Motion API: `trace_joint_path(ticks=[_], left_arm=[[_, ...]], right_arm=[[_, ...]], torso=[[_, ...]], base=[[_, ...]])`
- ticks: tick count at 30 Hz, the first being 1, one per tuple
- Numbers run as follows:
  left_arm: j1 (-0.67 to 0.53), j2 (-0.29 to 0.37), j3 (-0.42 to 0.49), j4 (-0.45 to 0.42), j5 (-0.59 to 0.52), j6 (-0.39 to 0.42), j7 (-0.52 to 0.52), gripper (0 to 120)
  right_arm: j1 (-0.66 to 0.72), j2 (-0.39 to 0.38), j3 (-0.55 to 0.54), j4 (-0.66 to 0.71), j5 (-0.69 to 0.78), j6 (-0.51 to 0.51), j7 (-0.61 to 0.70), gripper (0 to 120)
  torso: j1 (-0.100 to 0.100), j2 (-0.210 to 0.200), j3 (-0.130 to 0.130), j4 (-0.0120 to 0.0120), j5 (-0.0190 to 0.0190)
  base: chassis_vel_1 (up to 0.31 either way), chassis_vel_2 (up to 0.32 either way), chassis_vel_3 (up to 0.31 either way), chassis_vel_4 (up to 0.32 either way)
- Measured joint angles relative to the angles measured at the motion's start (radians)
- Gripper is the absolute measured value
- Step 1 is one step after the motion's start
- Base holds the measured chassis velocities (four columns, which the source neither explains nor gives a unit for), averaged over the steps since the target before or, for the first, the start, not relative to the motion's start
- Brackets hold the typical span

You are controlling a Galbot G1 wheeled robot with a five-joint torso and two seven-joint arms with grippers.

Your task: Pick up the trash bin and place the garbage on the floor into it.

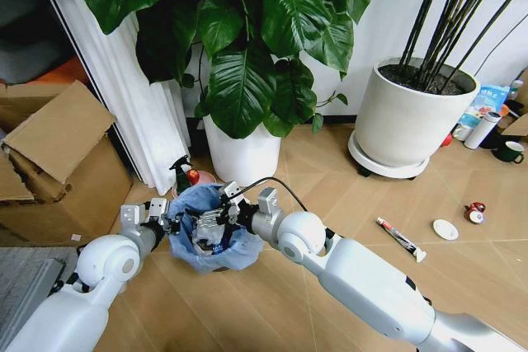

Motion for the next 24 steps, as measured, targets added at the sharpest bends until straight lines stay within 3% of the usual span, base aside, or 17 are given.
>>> trace_joint_path(ticks=[8,15,20,24], left_arm=[[0.000,-0.006,-0.004,0.009,0.004,0.000,0.003,0],[0.000,-0.007,-0.011,0.013,0.011,0.000,0.014,0],[0.018,-0.004,-0.033,0.009,0.023,0.000,0.036,0],[0.019,-0.003,-0.036,0.005,0.024,0.000,0.041,0]], right_arm=[[-0.018,0.014,0.060,0.017,-0.001,0.015,0.059,100],[-0.074,-0.031,0.172,0.037,-0.003,0.011,0.118,100],[-0.242,-0.056,0.387,-0.002,-0.050,0.012,0.162,100],[-0.298,-0.076,0.466,-0.043,-0.087,0.016,0.129,100]], torso=[[0.000,0.000,0.000,0.0001,0.0000],[0.000,0.000,0.000,0.0001,0.0000],[0.000,0.000,0.000,0.0000,0.0004],[0.000,0.000,0.000,0.0001,0.0003]], base=[[0.000,0.000,0.000,0.000],[0.000,0.000,0.000,0.000],[0.000,0.000,0.000,0.000],[0.000,0.000,0.000,0.000]])
